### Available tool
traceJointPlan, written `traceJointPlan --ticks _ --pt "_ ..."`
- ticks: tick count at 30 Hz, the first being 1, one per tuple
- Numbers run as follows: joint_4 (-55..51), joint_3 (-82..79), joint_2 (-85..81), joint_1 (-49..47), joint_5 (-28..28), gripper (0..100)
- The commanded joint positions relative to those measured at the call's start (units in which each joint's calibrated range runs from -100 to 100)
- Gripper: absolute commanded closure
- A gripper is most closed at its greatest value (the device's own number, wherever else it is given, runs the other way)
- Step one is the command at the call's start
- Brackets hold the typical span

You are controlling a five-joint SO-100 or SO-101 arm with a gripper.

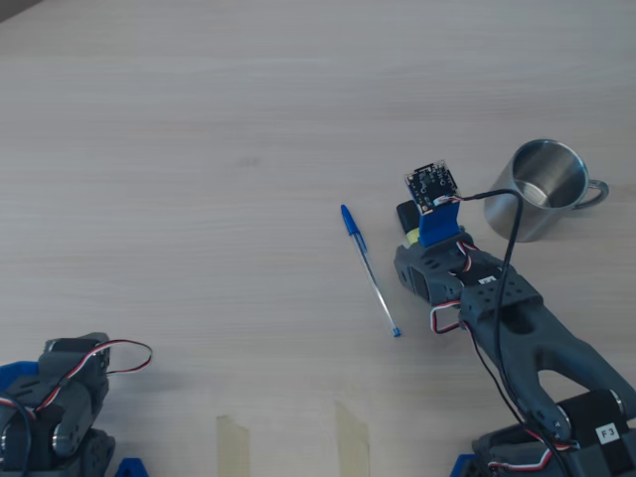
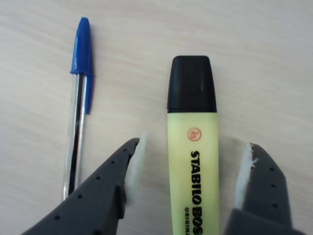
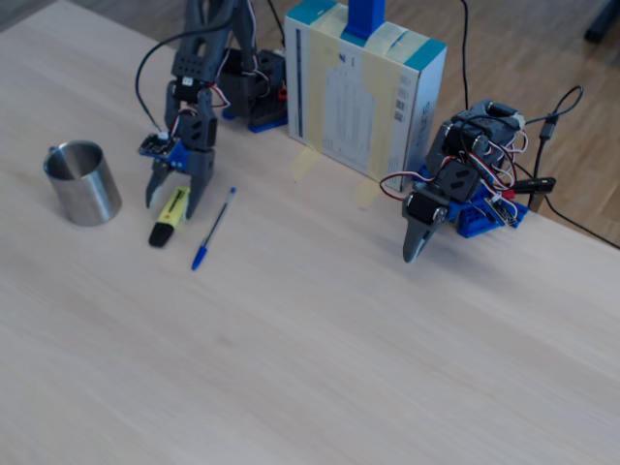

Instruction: Grab the yellow pen and put it in the silver cup.

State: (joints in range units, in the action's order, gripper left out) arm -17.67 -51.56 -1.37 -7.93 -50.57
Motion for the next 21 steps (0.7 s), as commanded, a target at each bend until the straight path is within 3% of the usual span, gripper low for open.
traceJointPlan --ticks 1,21 --pt "0.81 0.08 2.29 2.08 -0.04 71" --pt "0.81 -0.01 4.7 2.61 -0.14 72"
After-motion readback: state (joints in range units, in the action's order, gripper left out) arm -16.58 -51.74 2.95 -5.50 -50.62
